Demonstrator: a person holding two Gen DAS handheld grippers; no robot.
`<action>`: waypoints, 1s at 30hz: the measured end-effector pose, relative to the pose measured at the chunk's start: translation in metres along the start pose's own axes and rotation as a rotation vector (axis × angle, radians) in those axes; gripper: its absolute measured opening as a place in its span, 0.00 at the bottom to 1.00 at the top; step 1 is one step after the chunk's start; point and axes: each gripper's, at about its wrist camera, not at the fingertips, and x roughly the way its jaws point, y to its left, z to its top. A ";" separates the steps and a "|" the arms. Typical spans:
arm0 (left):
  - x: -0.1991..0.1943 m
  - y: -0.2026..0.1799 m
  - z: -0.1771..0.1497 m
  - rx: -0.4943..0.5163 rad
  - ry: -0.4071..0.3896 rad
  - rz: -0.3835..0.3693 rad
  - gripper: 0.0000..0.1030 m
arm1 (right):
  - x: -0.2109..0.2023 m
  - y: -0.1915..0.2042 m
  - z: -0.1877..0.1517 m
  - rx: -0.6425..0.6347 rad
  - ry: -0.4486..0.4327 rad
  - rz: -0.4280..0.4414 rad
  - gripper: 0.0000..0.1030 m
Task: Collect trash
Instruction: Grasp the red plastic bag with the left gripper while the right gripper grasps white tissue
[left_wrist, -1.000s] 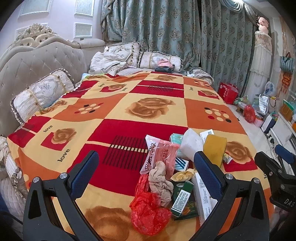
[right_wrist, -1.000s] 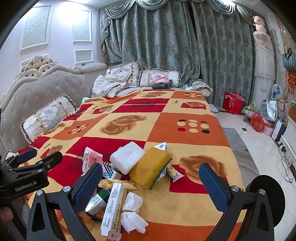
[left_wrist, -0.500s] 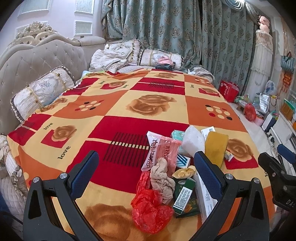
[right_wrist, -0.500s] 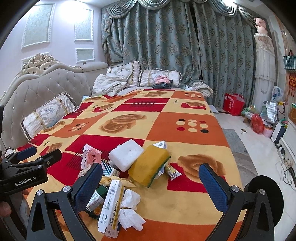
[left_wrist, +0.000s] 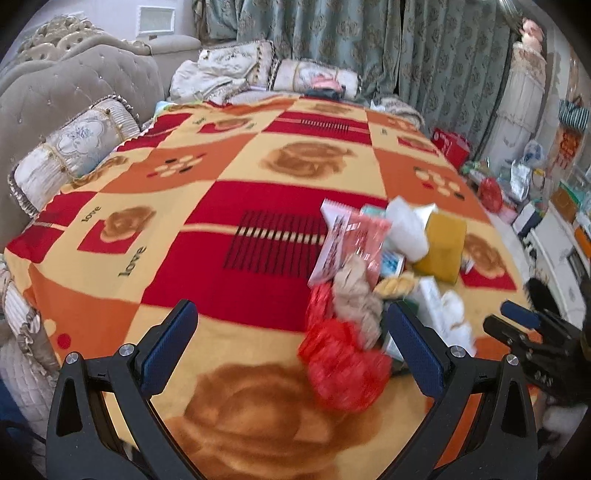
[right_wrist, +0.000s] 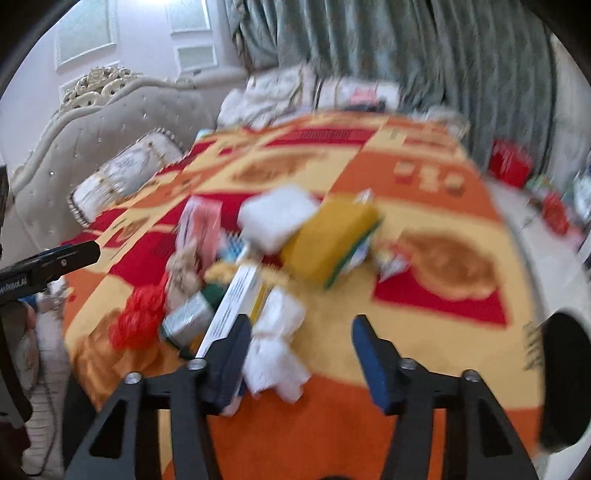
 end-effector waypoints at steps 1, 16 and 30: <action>0.002 0.000 -0.005 0.009 0.017 -0.006 0.99 | 0.007 0.000 -0.004 0.005 0.018 0.013 0.51; 0.068 -0.022 -0.030 0.077 0.248 -0.124 0.34 | 0.061 -0.012 -0.009 0.085 0.120 0.142 0.42; -0.006 -0.028 0.024 0.074 0.091 -0.216 0.28 | 0.009 -0.041 -0.002 0.091 0.023 0.118 0.25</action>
